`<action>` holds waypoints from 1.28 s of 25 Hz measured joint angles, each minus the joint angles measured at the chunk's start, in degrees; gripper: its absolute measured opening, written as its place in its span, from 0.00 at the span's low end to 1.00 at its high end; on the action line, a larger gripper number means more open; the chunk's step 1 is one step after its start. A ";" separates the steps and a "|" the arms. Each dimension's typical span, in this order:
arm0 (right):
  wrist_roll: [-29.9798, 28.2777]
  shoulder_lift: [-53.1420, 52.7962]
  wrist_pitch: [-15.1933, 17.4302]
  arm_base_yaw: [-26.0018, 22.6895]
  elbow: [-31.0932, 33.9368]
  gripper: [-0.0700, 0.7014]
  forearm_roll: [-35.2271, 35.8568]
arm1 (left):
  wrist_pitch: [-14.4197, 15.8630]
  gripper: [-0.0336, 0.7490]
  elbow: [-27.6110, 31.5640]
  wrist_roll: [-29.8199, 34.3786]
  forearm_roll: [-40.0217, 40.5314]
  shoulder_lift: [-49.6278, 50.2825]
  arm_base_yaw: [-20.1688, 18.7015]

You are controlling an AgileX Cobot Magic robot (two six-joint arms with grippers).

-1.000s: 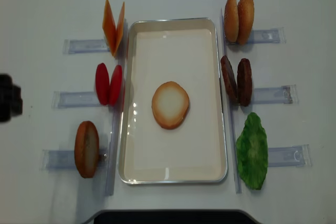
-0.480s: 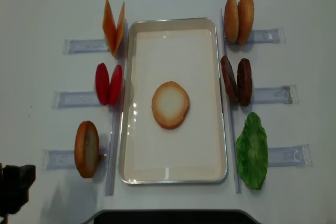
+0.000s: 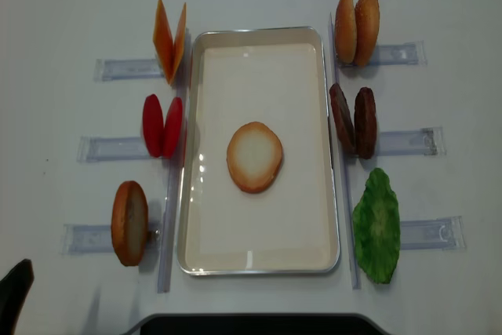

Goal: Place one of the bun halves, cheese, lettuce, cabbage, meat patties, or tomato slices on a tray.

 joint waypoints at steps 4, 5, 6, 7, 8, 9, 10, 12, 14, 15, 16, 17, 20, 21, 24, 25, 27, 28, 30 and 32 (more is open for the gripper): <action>0.00 0.00 0.00 0.00 0.00 0.70 0.00 | 0.18 0.73 0.00 0.00 0.00 -0.84 0.00; 0.00 0.00 0.00 0.00 0.00 0.70 0.00 | 0.18 0.73 0.00 0.00 -0.04 -0.84 0.00; 0.00 0.00 0.00 0.00 0.00 0.70 0.00 | 0.18 0.73 0.00 -0.20 -0.04 -0.84 0.00; 0.00 0.00 0.00 0.00 0.00 0.70 0.00 | 0.18 0.73 0.00 -0.34 -0.04 -0.84 0.00; 0.00 0.00 0.00 0.00 0.00 0.70 0.00 | 0.18 0.73 0.00 -0.48 -0.04 -0.84 0.00; 0.00 0.00 0.00 0.00 0.00 0.70 0.00 | 0.18 0.73 0.00 -0.48 -0.04 -0.84 0.00; 0.00 0.00 0.00 0.00 0.00 0.70 0.00 | 0.18 0.73 0.00 -0.52 -0.04 -0.84 0.00; 0.00 0.00 0.00 0.00 0.00 0.70 0.00 | 0.18 0.73 0.00 -0.52 -0.04 -0.84 0.00; 0.00 0.00 0.00 0.00 0.00 0.70 0.00 | 0.18 0.73 0.00 -0.52 -0.04 -0.84 0.00; 0.00 0.00 0.00 0.00 0.00 0.70 0.00 | 0.18 0.73 0.00 -0.52 -0.04 -0.84 0.00; 0.00 0.00 0.00 0.00 0.00 0.70 0.00 | 0.18 0.72 0.00 -0.52 -0.04 -0.84 0.00; 0.00 0.00 0.00 0.00 0.00 0.70 0.00 | 0.18 0.72 0.00 -0.52 -0.04 -0.84 0.00; 0.00 0.00 0.00 0.00 0.00 0.70 0.00 | 0.18 0.70 0.00 -0.52 -0.04 -0.84 0.00; 0.00 0.00 0.00 0.00 0.00 0.70 0.00 | 0.18 0.69 0.00 -0.52 -0.04 -0.84 0.00; 0.00 0.00 0.00 0.00 0.00 0.70 0.00 | 0.18 0.66 0.00 -0.52 -0.04 -0.84 0.00; 0.00 0.00 0.00 0.00 0.00 0.70 0.00 | 0.18 0.65 0.00 -0.52 -0.04 -0.84 0.00; 0.00 0.00 0.00 0.00 0.00 0.70 0.00 | 0.18 0.64 0.00 -0.52 -0.04 -0.84 0.00; 0.00 0.00 0.00 0.00 0.00 0.70 0.00 | 0.18 0.63 0.00 -0.52 -0.04 -0.84 0.00; 0.00 0.00 0.00 0.00 0.00 0.70 0.00 | 0.18 0.62 0.00 -0.52 -0.04 -0.84 0.00; 0.00 0.00 0.00 0.00 0.00 0.70 0.00 | 0.18 0.60 0.00 -0.52 -0.04 -0.84 0.00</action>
